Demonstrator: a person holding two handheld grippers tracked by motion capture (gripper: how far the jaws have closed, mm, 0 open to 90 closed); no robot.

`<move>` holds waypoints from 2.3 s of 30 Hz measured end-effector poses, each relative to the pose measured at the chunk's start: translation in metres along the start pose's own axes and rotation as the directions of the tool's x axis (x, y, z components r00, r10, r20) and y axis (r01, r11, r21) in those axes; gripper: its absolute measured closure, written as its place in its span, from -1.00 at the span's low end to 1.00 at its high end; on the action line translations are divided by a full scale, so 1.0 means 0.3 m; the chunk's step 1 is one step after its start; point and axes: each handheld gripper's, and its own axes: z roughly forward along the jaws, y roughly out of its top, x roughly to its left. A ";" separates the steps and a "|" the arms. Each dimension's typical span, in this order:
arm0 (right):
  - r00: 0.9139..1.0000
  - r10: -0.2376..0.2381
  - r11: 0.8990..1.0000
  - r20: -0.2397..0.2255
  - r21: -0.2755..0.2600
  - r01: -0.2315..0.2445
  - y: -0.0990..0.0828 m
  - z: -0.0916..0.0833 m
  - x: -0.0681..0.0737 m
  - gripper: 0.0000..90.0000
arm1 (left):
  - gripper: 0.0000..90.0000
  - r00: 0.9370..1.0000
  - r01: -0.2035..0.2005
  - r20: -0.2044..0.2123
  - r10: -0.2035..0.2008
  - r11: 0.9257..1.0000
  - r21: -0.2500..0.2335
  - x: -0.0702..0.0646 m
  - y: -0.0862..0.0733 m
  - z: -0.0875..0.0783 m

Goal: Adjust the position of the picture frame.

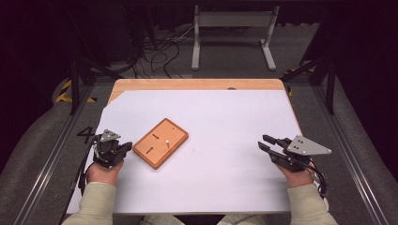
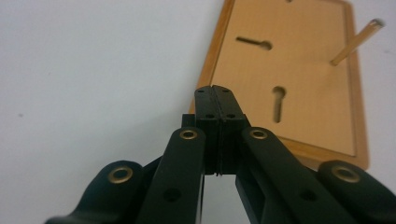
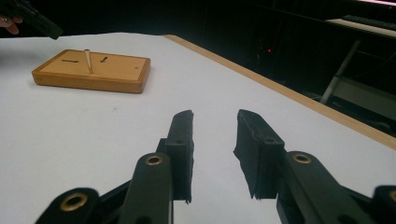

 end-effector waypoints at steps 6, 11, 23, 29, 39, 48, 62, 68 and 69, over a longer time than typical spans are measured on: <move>1.000 0.004 1.000 0.004 0.000 -0.004 0.000 -0.001 0.000 0.48 | 1.00 0.999 0.042 -0.013 -0.042 0.998 0.052 0.039 -0.009 0.026; 1.000 0.003 1.000 0.003 0.002 -0.003 0.000 0.001 0.003 0.48 | 1.00 0.998 0.065 0.009 -0.066 0.994 0.084 0.044 -0.012 0.045; 1.000 0.006 1.000 0.004 0.005 -0.006 -0.001 0.002 0.003 0.48 | 0.99 0.997 0.066 0.035 -0.071 0.988 0.140 0.049 -0.016 0.076; 1.000 0.003 1.000 0.006 0.007 -0.003 0.000 0.003 0.007 0.48 | 1.00 0.996 0.073 0.036 -0.079 0.986 0.149 0.051 -0.014 0.078; 1.000 0.011 1.000 0.012 0.002 -0.011 -0.002 -0.007 0.003 0.48 | 1.00 0.994 0.076 0.057 -0.088 0.979 0.189 0.042 -0.019 0.081; 1.000 0.007 1.000 0.005 0.010 -0.007 -0.001 0.002 0.010 0.48 | 1.00 0.997 0.057 0.034 -0.064 0.984 0.169 0.031 0.006 0.113; 1.000 0.009 0.999 -0.003 0.032 -0.009 -0.010 0.007 0.022 0.50 | 1.00 0.999 0.034 -0.018 -0.033 0.995 0.092 0.010 0.072 0.204; 1.000 -0.006 0.999 -0.019 0.049 0.007 0.003 0.029 0.051 0.51 | 1.00 0.999 0.034 -0.015 -0.034 0.998 0.053 0.009 0.096 0.243; 1.000 -0.009 0.998 -0.022 0.054 0.010 0.007 0.036 0.058 0.52 | 1.00 0.999 0.043 -0.008 -0.042 0.998 0.053 0.014 0.097 0.244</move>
